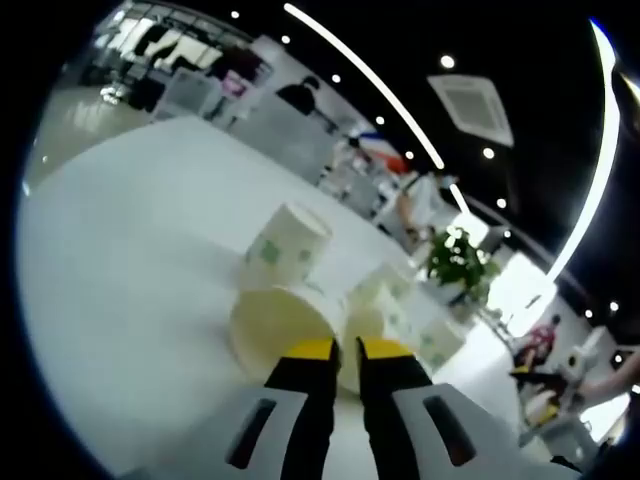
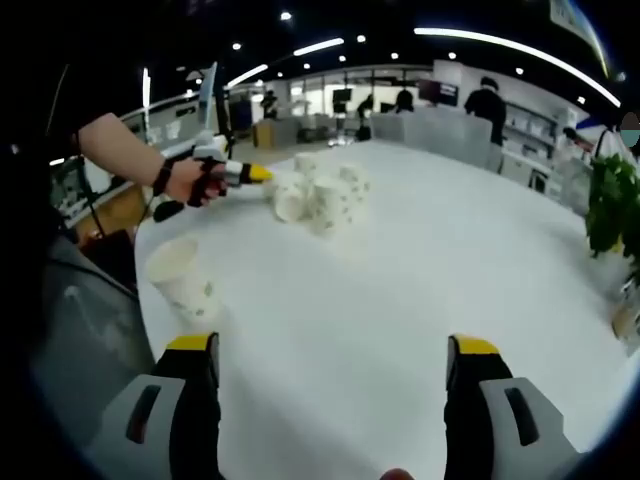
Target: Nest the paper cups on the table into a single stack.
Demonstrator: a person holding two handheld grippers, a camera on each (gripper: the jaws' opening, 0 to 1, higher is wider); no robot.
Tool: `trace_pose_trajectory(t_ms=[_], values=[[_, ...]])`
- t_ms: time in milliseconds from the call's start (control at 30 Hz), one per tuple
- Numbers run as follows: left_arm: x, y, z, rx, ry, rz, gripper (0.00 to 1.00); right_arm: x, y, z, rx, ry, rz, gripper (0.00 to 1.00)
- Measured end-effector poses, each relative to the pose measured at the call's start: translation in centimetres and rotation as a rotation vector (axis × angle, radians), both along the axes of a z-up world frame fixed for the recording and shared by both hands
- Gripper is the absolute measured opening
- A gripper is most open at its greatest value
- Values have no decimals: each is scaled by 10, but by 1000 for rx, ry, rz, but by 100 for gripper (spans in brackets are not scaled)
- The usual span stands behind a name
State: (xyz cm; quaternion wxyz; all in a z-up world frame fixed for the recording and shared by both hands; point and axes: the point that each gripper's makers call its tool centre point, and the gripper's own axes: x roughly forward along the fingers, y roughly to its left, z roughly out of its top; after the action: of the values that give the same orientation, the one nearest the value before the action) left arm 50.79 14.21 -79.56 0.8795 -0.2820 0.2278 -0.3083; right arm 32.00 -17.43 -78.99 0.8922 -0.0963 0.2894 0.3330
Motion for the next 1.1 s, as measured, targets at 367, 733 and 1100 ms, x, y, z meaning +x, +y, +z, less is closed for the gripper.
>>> trace_pose_trajectory(t_ms=[367,733,1100], values=[[-4,-2,3,18,-17,-6,0,3,3,-2,5,-1,11,91],[-8,11,21,13,-22,11,0,7,7,7,15,-21,16,90],[-20,11,65,71,-73,-41,0,14,17,27,44,-76,13,90]])
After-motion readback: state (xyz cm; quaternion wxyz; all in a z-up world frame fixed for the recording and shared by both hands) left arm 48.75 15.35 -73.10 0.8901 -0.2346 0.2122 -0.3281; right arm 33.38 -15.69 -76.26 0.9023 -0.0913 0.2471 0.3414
